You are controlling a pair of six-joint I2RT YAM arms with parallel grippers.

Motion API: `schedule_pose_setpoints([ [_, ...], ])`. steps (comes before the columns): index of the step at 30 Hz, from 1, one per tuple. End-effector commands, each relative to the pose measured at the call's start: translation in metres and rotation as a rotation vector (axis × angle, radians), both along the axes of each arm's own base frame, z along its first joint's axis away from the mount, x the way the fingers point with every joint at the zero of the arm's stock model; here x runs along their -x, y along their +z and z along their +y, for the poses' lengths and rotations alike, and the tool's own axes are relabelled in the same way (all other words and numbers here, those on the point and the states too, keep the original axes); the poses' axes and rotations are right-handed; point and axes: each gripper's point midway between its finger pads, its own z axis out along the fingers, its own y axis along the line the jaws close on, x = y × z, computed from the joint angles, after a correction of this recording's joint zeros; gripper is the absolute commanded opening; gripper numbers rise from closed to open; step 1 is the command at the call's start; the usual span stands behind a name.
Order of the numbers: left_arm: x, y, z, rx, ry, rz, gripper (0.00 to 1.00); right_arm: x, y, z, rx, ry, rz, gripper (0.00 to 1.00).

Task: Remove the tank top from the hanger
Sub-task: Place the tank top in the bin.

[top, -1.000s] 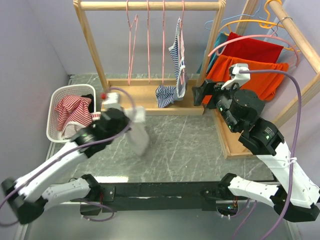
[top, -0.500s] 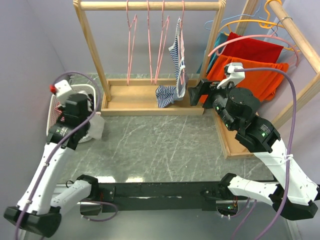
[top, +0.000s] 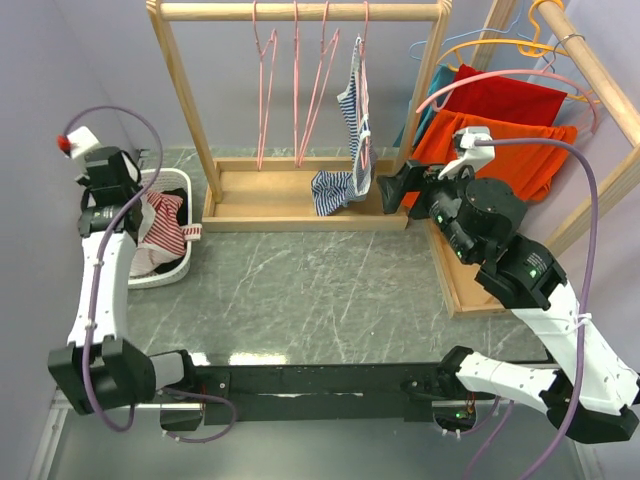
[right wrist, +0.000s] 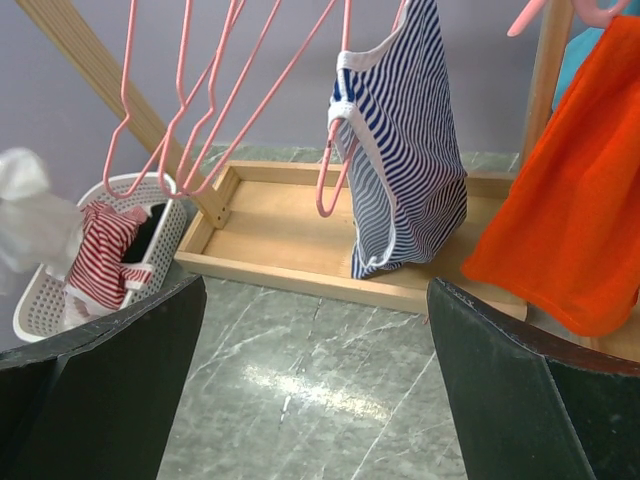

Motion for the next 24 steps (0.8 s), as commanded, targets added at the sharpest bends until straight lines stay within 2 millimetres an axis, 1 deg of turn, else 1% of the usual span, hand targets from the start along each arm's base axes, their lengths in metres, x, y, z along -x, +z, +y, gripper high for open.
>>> schedule_pose_setpoints([
  [1, -0.019, -0.042, -0.019, 0.093, -0.106, 0.047, 0.01, -0.001, 0.004, -0.005, -0.018, -0.021, -0.021, 0.99],
  [2, -0.026, -0.068, -0.02, 0.12, -0.113, 0.113, 0.01, -0.001, 0.004, -0.006, -0.018, -0.024, -0.024, 0.99],
  [5, -0.032, -0.114, -0.03, 0.195, -0.144, 0.231, 0.01, -0.004, 0.005, -0.005, -0.015, -0.027, -0.026, 1.0],
  [6, -0.032, -0.123, -0.031, 0.208, -0.149, 0.248, 0.01, -0.005, 0.005, -0.006, -0.012, -0.033, -0.026, 1.0],
  [8, -0.031, -0.126, -0.029, 0.217, -0.131, 0.268, 0.01, -0.007, 0.007, -0.005, -0.007, -0.036, -0.026, 0.99],
  [10, -0.032, -0.118, -0.026, 0.198, -0.12, 0.256, 0.01, -0.011, 0.008, -0.004, 0.003, -0.042, -0.026, 1.0],
  [12, -0.031, -0.104, -0.025, 0.185, -0.122, 0.232, 0.38, -0.016, 0.008, -0.006, 0.006, -0.066, -0.025, 1.0],
  [13, -0.029, -0.099, -0.025, 0.178, -0.127, 0.224, 0.53, -0.022, 0.005, -0.006, 0.018, -0.078, -0.013, 1.0],
  [14, -0.028, -0.09, -0.028, 0.176, -0.143, 0.199, 0.69, -0.025, 0.004, -0.005, 0.025, -0.083, -0.007, 1.0],
  [15, -0.026, -0.084, -0.03, 0.175, -0.151, 0.185, 0.85, -0.027, 0.009, -0.005, 0.023, -0.085, -0.012, 1.0],
  [16, -0.025, -0.078, -0.031, 0.168, -0.159, 0.172, 0.95, -0.034, 0.004, -0.002, 0.046, -0.094, 0.005, 1.0],
  [17, -0.022, -0.069, -0.032, 0.161, -0.166, 0.148, 0.99, -0.038, 0.005, -0.001, 0.051, -0.097, 0.007, 1.0],
  [18, -0.019, -0.064, -0.032, 0.157, -0.165, 0.141, 0.99, -0.04, 0.011, 0.0, 0.046, -0.096, -0.006, 1.0],
  [19, -0.016, -0.06, -0.032, 0.146, -0.169, 0.137, 1.0, -0.048, 0.009, 0.005, 0.062, -0.097, 0.0, 1.0],
  [20, -0.011, -0.05, -0.032, 0.136, -0.165, 0.116, 0.99, -0.053, 0.011, 0.005, 0.065, -0.106, -0.001, 1.0],
  [21, -0.008, -0.044, -0.032, 0.133, -0.165, 0.106, 1.0, -0.056, 0.02, 0.006, 0.059, -0.107, -0.016, 1.0],
  [22, -0.006, -0.039, -0.034, 0.127, -0.176, 0.096, 0.99, -0.065, 0.018, 0.011, 0.074, -0.108, -0.009, 1.0],
  [23, -0.001, -0.027, -0.037, 0.12, -0.187, 0.065, 0.99, -0.07, 0.019, 0.012, 0.078, -0.114, -0.01, 1.0],
  [24, 0.0, -0.023, -0.043, 0.134, -0.22, 0.047, 0.99, -0.073, 0.031, 0.012, 0.067, -0.12, -0.026, 1.0],
])
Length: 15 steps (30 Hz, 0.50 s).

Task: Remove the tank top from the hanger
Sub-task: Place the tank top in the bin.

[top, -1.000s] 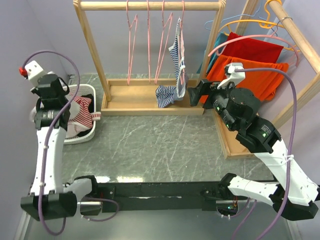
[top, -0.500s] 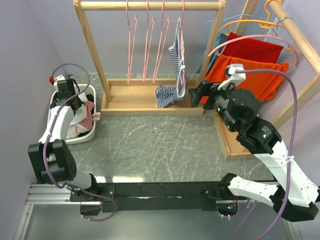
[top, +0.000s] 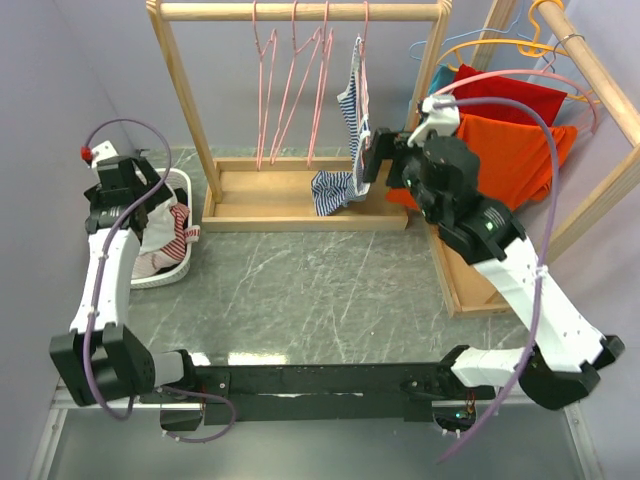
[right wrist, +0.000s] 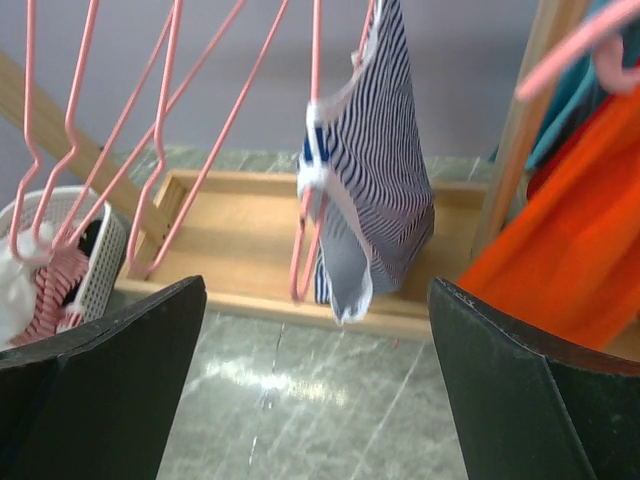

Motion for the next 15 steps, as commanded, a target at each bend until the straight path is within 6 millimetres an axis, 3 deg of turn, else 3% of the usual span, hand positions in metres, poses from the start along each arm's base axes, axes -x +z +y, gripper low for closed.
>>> schedule_pose_setpoints([
  [1, 0.009, 0.055, -0.016, -0.003, -0.085, -0.144, 0.99, -0.025, 0.031, 0.003, 0.002, -0.035, -0.059, 0.99],
  [3, 0.016, 0.069, -0.028, 0.016, -0.132, -0.196, 0.99, -0.035, 0.04, 0.003, 0.003, -0.059, -0.073, 0.98],
  [5, 0.019, 0.078, -0.048, 0.058, -0.23, -0.231, 0.99, -0.055, 0.03, 0.011, 0.025, -0.068, -0.058, 0.94],
  [6, 0.019, 0.076, -0.056, 0.082, -0.267, -0.225, 1.0, -0.061, 0.035, 0.01, 0.021, -0.077, -0.064, 0.92],
  [7, 0.019, 0.076, -0.07, 0.12, -0.332, -0.224, 0.99, -0.074, 0.02, 0.016, 0.05, -0.087, -0.029, 0.9],
  [10, 0.023, 0.071, -0.091, 0.174, -0.431, -0.222, 1.0, -0.094, 0.01, 0.023, 0.07, -0.107, -0.003, 0.85],
  [15, 0.031, 0.058, -0.101, 0.197, -0.473, -0.198, 0.99, -0.109, 0.001, 0.03, 0.066, -0.124, 0.004, 0.73],
])
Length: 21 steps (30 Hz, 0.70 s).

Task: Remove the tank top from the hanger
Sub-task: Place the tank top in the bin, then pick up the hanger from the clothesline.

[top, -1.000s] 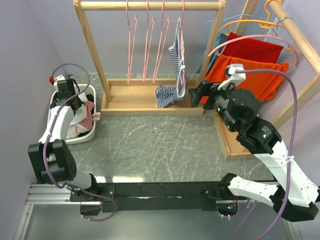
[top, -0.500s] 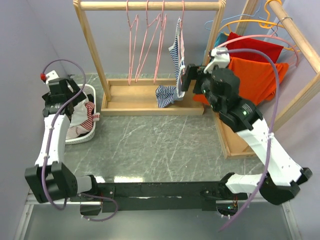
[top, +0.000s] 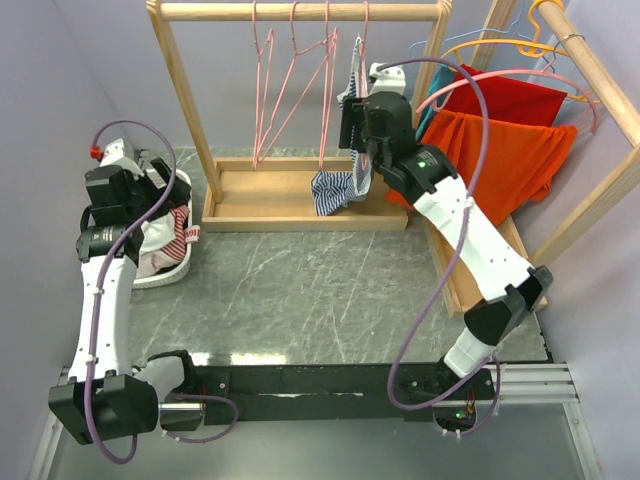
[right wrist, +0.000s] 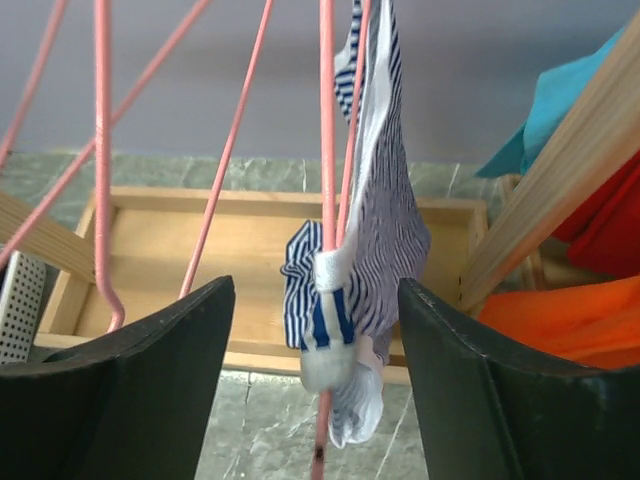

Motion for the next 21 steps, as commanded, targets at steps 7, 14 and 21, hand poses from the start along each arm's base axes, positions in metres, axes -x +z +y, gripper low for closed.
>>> schedule_pose_setpoints([
  [7, 0.014, -0.004, -0.03, 0.039, -0.151, 0.009, 0.99, -0.011, 0.008, -0.005, 0.002, -0.045, -0.017, 0.34],
  [14, 0.019, -0.004, -0.036, 0.041, -0.185, 0.011, 0.98, -0.01, 0.013, -0.01, 0.009, -0.064, -0.029, 0.0],
  [21, 0.026, -0.023, -0.043, 0.067, -0.194, 0.05, 0.98, -0.004, 0.06, -0.02, 0.027, -0.118, -0.137, 0.0],
])
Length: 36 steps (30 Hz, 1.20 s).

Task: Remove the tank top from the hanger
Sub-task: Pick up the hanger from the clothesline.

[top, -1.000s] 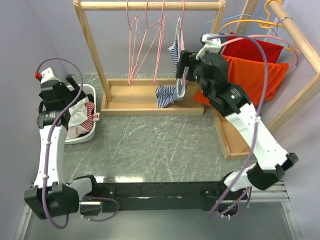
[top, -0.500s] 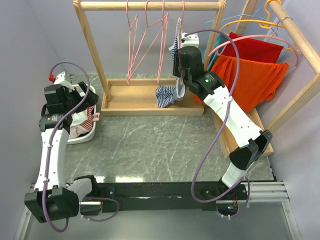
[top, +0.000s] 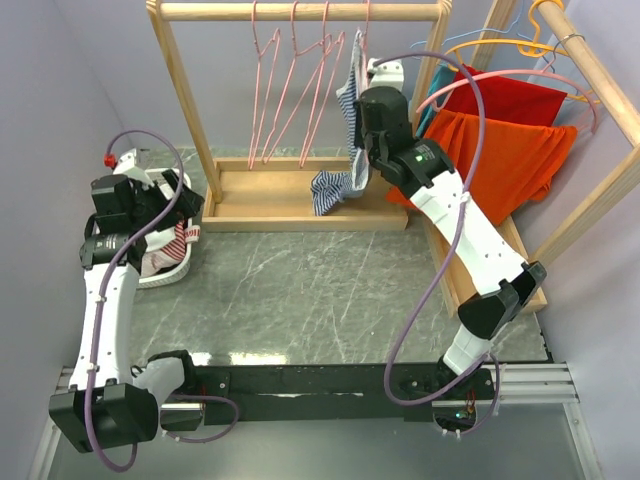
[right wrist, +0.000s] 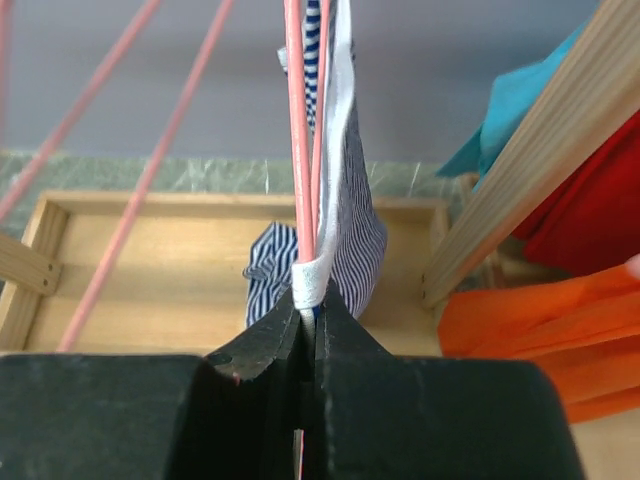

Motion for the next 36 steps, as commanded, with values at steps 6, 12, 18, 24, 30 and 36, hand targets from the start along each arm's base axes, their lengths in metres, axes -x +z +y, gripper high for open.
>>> schedule_pose_setpoints([
  [6, 0.018, -0.018, -0.013, -0.004, -0.045, 0.029, 0.98, 0.015, 0.094, -0.015, -0.06, -0.061, -0.219, 0.0],
  [12, 0.031, -0.029, -0.023, -0.004, -0.091, 0.053, 0.99, 0.05, 0.079, -0.012, -0.064, -0.018, -0.146, 0.0],
  [18, 0.039, -0.027, -0.038, 0.016, -0.161, 0.044, 0.99, 0.108, 0.067, -0.032, -0.092, 0.037, -0.094, 0.0],
  [24, 0.038, -0.015, -0.05, 0.045, -0.21, 0.005, 1.0, 0.163, 0.069, -0.037, -0.08, 0.18, -0.043, 0.0],
  [30, 0.046, -0.008, -0.071, 0.093, -0.318, -0.024, 0.99, 0.224, 0.041, -0.013, -0.114, 0.437, 0.099, 0.0],
  [36, 0.06, 0.001, -0.086, 0.082, -0.386, -0.047, 0.99, 0.254, -0.01, -0.028, -0.158, 0.392, 0.234, 0.0],
])
